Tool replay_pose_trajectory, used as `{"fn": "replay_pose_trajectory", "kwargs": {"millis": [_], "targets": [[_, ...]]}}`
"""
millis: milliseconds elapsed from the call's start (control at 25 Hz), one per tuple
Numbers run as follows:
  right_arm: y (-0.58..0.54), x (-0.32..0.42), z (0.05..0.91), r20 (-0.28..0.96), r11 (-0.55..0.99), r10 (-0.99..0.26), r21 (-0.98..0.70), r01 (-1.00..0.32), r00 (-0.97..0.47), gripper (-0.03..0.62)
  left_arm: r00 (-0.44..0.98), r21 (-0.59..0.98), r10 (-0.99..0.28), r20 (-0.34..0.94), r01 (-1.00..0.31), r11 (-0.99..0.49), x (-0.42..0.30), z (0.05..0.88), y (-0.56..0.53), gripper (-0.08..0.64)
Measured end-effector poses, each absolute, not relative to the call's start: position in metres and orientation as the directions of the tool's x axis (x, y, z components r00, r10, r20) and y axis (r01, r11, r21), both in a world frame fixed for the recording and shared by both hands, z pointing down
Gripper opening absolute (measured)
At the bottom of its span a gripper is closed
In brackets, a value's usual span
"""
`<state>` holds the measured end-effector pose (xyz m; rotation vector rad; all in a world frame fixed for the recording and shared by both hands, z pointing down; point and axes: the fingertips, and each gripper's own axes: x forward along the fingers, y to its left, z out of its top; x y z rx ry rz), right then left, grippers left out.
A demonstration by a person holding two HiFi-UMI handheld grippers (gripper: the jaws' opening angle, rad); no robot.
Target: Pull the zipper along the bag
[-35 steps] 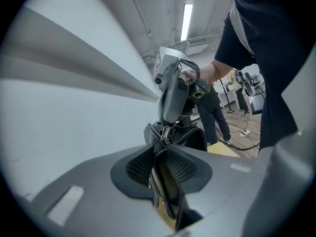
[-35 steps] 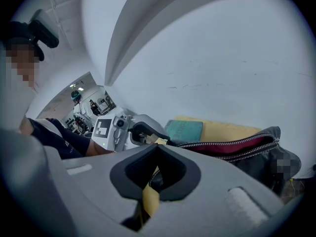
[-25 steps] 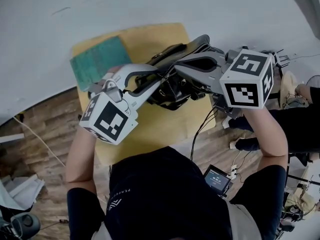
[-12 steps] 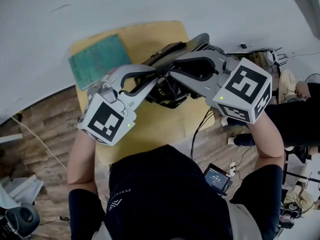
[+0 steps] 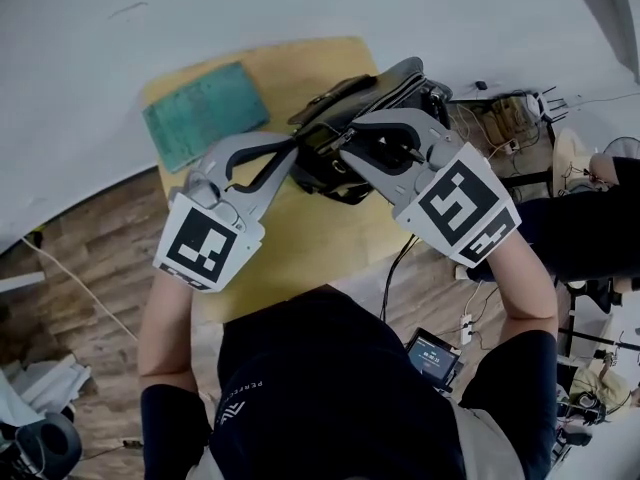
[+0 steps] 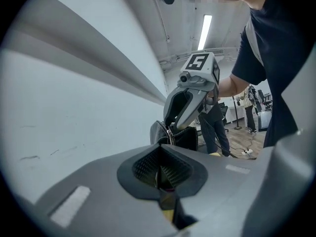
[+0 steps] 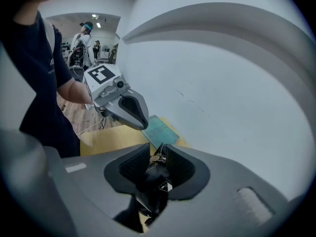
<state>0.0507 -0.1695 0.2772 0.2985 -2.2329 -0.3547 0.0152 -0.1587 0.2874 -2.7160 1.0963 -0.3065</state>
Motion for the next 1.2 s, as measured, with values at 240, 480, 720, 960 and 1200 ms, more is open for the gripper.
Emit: {"fn": "replay_pose_trajectory", "kwargs": {"millis": [240, 480, 720, 960, 1200], "targets": [[-0.165, 0.045, 0.29, 0.71, 0.859, -0.483, 0.497, -0.121, -0.513, 0.132, 0.705, -0.202, -0.699, 0.117, -0.673, -0.712, -0.006, 0.301, -0.145, 0.018], [-0.164, 0.041, 0.301, 0.658, 0.744, -0.647, 0.656, -0.13, -0.385, 0.161, 0.726, -0.179, -0.676, 0.126, -0.654, -0.735, -0.024, 0.309, -0.132, 0.017], [-0.171, 0.043, 0.31, 0.549, 0.588, -0.799, 0.8, -0.124, -0.244, 0.167, 0.747, -0.15, -0.653, 0.122, -0.637, -0.756, -0.04, 0.316, -0.122, 0.017], [-0.18, 0.041, 0.316, 0.444, 0.459, -0.884, 0.883, -0.093, -0.15, 0.184, 0.759, -0.14, -0.64, 0.119, -0.626, -0.768, -0.046, 0.319, -0.117, 0.017], [-0.185, 0.047, 0.319, 0.312, 0.313, -0.948, 0.95, -0.001, -0.062, 0.202, 0.763, -0.13, -0.636, 0.116, -0.623, -0.772, -0.051, 0.32, -0.119, 0.018]]}}
